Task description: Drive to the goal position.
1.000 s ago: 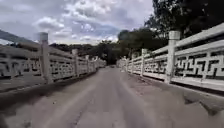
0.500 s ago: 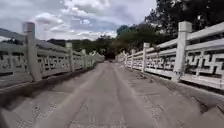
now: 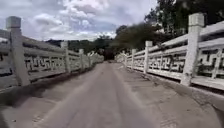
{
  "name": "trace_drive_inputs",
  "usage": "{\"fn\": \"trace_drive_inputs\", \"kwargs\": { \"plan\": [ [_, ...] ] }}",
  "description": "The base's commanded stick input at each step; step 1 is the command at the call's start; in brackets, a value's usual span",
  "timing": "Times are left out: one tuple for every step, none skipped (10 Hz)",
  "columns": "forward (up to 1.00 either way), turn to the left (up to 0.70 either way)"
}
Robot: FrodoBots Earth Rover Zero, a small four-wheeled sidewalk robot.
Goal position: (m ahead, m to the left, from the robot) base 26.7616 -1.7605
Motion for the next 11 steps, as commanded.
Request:
{"fn": "trace_drive_inputs", "kwargs": {
  "plan": [
    [0.7,0.0],
    [0.7,0.0],
    [0.7,0.0],
    [0.7,0.0],
    [0.7,0.0],
    [0.7,0.0],
    [0.7,0.0],
    [0.7,0.0],
    [0.7,0.0],
    [0.7,0.0],
    [0.7,0.0]
  ]
}}
